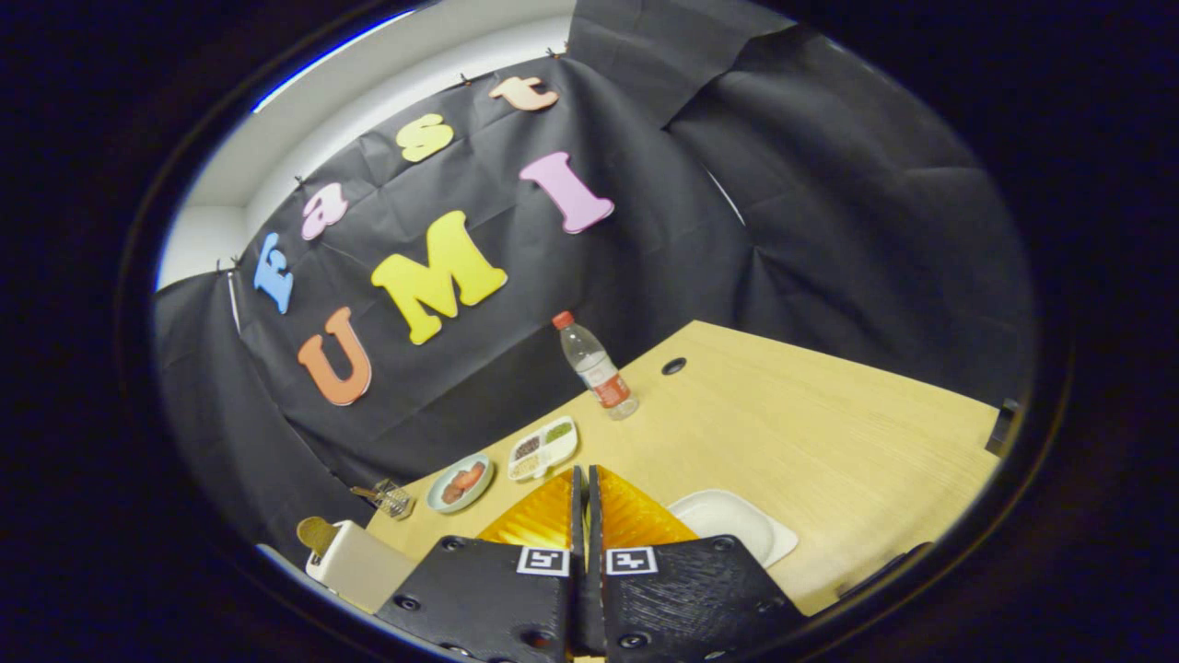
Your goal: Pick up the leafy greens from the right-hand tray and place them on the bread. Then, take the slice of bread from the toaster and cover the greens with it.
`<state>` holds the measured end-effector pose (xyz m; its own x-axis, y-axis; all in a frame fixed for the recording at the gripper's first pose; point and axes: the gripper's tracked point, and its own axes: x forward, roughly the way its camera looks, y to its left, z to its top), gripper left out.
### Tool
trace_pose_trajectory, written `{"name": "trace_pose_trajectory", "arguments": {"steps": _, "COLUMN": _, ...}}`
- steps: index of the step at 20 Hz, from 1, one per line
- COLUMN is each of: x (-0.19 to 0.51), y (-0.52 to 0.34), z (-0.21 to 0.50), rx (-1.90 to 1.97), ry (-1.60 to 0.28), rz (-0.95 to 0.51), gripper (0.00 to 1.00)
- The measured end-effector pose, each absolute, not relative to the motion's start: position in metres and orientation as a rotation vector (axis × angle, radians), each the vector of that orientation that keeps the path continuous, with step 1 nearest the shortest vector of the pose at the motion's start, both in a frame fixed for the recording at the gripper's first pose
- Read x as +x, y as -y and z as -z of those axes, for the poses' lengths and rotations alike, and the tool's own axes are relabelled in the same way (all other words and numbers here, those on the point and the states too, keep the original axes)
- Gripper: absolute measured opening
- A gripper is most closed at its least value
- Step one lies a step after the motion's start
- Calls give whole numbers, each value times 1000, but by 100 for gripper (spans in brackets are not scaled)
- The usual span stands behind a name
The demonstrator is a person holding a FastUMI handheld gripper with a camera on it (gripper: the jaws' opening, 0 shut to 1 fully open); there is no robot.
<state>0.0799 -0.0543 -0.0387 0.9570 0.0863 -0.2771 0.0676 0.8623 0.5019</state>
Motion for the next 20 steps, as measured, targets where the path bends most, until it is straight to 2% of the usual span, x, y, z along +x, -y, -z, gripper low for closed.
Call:
{"name": "trace_pose_trajectory", "arguments": {"steps": 7, "x": 66, "y": -57, "z": 12, "rx": 501, "ry": -249, "rz": -156, "gripper": 0}}
{"name": "trace_pose_trajectory", "arguments": {"steps": 14, "x": 67, "y": -160, "z": 46, "rx": 562, "ry": -296, "rz": -270, "gripper": 0}}
{"name": "trace_pose_trajectory", "arguments": {"steps": 20, "x": 76, "y": -164, "z": 97, "rx": 697, "ry": -382, "rz": -241, "gripper": 0}}
